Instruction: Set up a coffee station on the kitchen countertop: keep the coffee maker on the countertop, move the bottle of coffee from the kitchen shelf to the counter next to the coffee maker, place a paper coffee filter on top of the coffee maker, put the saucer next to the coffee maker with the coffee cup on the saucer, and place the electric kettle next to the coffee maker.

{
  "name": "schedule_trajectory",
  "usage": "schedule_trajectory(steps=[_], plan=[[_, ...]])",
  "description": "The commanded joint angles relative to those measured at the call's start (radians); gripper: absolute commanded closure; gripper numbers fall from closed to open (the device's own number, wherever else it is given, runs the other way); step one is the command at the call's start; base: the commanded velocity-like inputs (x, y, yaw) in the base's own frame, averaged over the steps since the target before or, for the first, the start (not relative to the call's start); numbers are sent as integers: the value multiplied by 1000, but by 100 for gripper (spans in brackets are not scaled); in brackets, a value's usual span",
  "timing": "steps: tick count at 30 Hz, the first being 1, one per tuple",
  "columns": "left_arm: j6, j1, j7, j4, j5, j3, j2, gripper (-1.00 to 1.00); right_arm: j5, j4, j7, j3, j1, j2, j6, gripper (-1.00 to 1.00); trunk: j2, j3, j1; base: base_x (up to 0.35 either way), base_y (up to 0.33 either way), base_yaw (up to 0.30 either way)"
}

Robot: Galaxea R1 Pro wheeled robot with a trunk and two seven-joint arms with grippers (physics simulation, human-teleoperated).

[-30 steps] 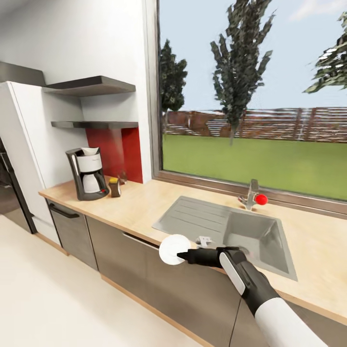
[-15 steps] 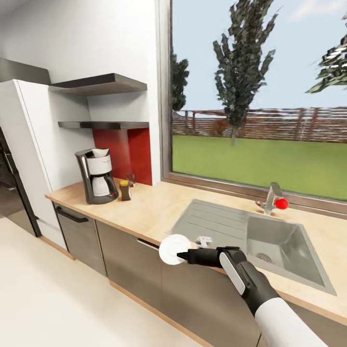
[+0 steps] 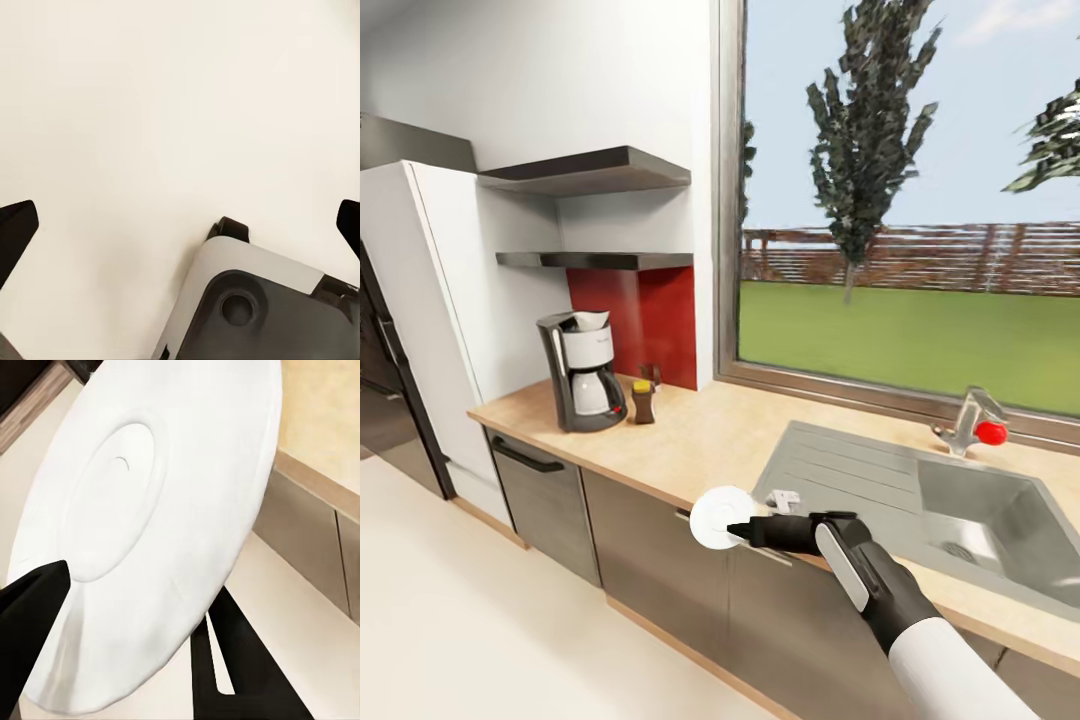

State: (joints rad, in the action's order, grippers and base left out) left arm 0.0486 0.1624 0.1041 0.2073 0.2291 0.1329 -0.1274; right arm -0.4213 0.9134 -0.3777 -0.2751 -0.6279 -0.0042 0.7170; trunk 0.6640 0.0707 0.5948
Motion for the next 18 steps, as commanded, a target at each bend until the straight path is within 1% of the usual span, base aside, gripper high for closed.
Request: schedule_trajectory(steps=[1, 6, 8, 10, 18], plan=[[5, 0, 2, 2, 7, 1, 0, -100, -1, 1, -1, -1, -1, 0, 4, 100, 2, 2, 1, 162, 304, 0], [5, 0, 2, 3, 7, -2, 0, -100, 0, 0, 0, -1, -1, 0, 4, 100, 2, 2, 1, 162, 304, 0], [5, 0, 2, 3, 7, -16, 0, -100, 1, 1, 0, -1, -1, 0, 4, 100, 2, 2, 1, 162, 304, 0], [5, 0, 2, 3, 7, -22, 0, -100, 1, 1, 0, -1, -1, 0, 4, 100, 2, 2, 1, 162, 304, 0], [-9, 0, 2, 2, 7, -26, 0, -100, 1, 1, 0, -1, -1, 0, 4, 100, 2, 2, 1, 162, 304, 0]])
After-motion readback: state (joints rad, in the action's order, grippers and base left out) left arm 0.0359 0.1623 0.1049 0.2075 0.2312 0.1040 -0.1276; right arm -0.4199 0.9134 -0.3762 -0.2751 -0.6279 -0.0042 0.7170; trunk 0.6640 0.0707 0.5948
